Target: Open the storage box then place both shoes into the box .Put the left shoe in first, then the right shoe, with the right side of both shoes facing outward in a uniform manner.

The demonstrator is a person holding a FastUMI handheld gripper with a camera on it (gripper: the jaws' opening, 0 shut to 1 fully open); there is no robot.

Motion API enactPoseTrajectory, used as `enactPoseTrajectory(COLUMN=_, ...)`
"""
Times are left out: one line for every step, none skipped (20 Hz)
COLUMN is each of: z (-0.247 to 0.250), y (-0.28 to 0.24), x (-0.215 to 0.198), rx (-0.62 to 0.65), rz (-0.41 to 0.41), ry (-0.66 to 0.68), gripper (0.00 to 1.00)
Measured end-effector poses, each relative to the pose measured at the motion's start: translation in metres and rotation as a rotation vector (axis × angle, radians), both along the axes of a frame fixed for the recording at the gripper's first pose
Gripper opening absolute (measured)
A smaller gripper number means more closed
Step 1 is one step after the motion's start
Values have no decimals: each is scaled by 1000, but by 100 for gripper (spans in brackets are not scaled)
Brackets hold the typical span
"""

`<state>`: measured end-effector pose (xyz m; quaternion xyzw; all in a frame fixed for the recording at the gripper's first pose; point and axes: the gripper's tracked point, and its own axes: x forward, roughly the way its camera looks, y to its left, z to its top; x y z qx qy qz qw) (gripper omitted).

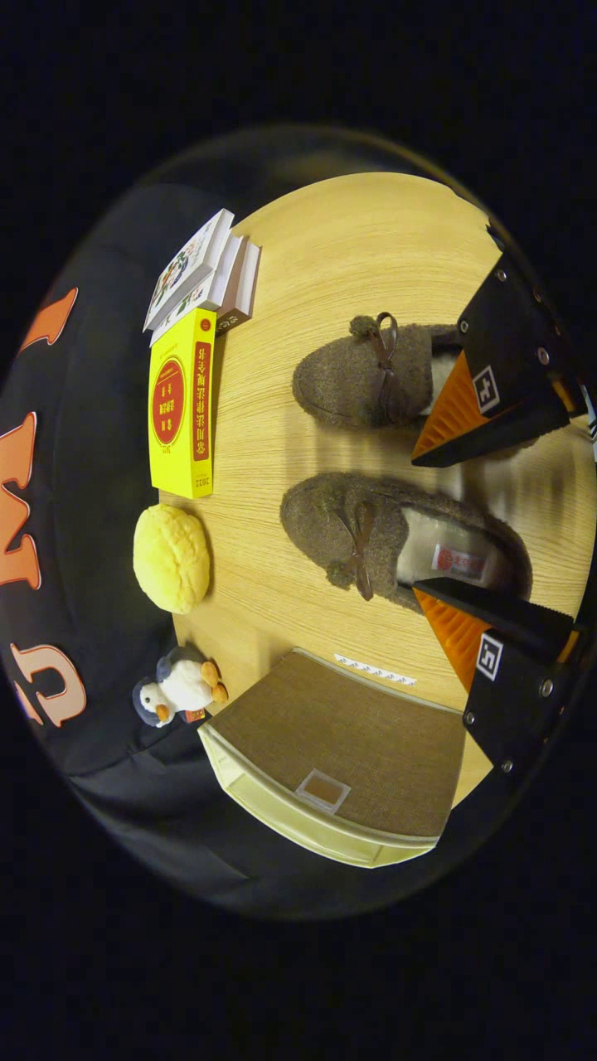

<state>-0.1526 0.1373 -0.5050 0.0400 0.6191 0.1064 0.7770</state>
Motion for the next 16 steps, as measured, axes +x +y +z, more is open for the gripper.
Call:
enactPoseTrajectory(z=-6, y=0, x=1, rx=-6, rz=-2, ry=5, gripper=79)
enactPoseTrajectory(z=-10, y=1, x=4, rx=-9, rz=-5, ry=8, gripper=74)
enactPoseTrajectory(z=-16, y=1, x=7, rx=-14, rz=-12, ry=11, gripper=70)
enactPoseTrajectory(z=-20, y=0, x=10, rx=-16, rz=-22, ry=15, gripper=66)
enactPoseTrajectory(z=-24, y=1, x=11, rx=-17, rz=-33, ry=23, gripper=63)
enactPoseTrajectory(z=-28, y=3, x=11, rx=-10, rz=-40, ry=33, gripper=56)
enactPoseTrajectory(z=-31, y=4, x=12, rx=-12, rz=-45, ry=41, gripper=50)
enactPoseTrajectory(z=-35, y=2, x=13, rx=-20, rz=-42, ry=43, gripper=43)
enactPoseTrajectory(z=-37, y=-1, x=13, rx=-35, rz=-41, ry=43, gripper=40)
enactPoseTrajectory(z=-41, y=-4, x=12, rx=-49, rz=-44, ry=47, gripper=32)
enactPoseTrajectory(z=-43, y=-3, x=10, rx=-37, rz=-59, ry=58, gripper=27)
enactPoseTrajectory(z=-44, y=-1, x=9, rx=-26, rz=-81, ry=65, gripper=18)
enactPoseTrajectory(z=-45, y=-1, x=9, rx=-13, rz=-104, ry=78, gripper=17)
enactPoseTrajectory(z=-44, y=0, x=9, rx=-6, rz=-123, ry=88, gripper=13)
enactPoseTrajectory(z=-44, y=-1, x=10, rx=-2, rz=-143, ry=99, gripper=12)
enactPoseTrajectory(z=-42, y=-2, x=10, rx=-2, rz=-162, ry=106, gripper=8)
